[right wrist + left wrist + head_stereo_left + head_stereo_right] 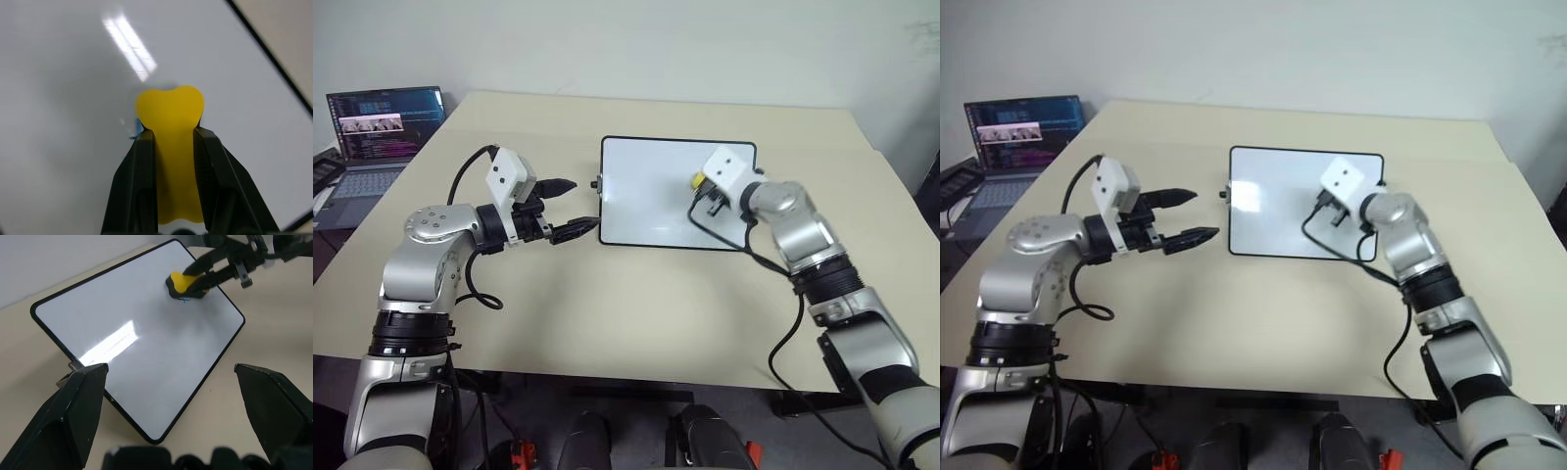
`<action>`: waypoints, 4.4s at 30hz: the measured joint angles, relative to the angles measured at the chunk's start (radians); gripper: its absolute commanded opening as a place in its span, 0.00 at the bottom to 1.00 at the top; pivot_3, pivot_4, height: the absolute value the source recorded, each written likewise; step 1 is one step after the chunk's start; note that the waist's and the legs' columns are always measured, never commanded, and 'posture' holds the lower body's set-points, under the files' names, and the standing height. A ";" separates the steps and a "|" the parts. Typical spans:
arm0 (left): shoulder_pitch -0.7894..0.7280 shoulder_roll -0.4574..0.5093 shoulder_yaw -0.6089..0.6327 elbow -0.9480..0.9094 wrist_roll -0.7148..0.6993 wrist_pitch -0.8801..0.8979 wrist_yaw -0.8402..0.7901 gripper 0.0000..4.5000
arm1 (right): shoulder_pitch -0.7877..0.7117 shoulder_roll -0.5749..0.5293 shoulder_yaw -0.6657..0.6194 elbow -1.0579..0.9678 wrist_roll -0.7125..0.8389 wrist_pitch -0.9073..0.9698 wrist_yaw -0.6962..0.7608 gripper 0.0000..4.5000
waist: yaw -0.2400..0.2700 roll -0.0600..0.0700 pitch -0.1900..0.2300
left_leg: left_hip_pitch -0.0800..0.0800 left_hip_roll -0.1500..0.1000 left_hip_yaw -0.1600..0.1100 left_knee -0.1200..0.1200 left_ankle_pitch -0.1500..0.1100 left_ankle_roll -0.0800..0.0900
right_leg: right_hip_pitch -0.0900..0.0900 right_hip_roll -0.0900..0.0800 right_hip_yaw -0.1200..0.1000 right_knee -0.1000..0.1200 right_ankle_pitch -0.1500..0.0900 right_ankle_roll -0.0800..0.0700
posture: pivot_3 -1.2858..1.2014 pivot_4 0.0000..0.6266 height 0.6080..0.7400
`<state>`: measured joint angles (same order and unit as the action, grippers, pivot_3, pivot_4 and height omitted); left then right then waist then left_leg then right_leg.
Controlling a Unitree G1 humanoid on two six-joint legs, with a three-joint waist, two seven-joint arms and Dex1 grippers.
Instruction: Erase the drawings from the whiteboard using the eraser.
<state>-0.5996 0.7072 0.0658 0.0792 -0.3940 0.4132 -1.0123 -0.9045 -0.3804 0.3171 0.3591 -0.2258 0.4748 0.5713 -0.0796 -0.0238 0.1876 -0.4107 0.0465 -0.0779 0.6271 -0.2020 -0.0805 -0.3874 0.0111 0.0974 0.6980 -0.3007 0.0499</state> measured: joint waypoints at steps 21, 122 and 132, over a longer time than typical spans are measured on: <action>-0.002 -0.003 -0.001 0.000 0.000 -0.002 -0.001 1.00 | -0.067 -0.052 -0.027 0.119 -0.010 0.008 -0.090 0.15 | 0.006 -0.001 -0.001 | 0.002 -0.001 0.000 0.001 0.004 0.003 | 0.003 0.000 0.002 -0.002 0.003 0.005 | 0.52 0.24 1.00; -0.054 -0.361 0.249 0.255 0.176 -0.307 0.705 1.00 | 0.280 0.049 -0.648 0.094 0.406 -0.274 -0.318 0.60 | 0.033 0.006 0.003 | -0.005 -0.003 0.002 -0.016 0.000 0.001 | -0.002 -0.005 -0.002 -0.016 -0.001 -0.001 | 0.52 0.24 1.00; 0.019 -0.389 0.197 0.572 0.263 -0.537 0.761 1.00 | 0.298 0.101 -0.631 0.237 0.383 -0.491 -0.407 0.64 | 0.031 0.006 0.002 | -0.005 -0.003 0.002 -0.016 0.001 0.001 | -0.002 -0.005 -0.002 -0.016 -0.001 -0.001 | 0.52 0.24 1.00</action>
<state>-0.5807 0.3178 0.2629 0.6513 -0.1308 -0.1239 -0.2515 -0.6061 -0.2798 -0.3138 0.5964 0.1568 -0.0157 0.1640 -0.0486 -0.0181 0.1901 -0.4155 0.0436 -0.0755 0.6111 -0.2014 -0.0798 -0.3890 0.0063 0.0956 0.6824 -0.3017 0.0486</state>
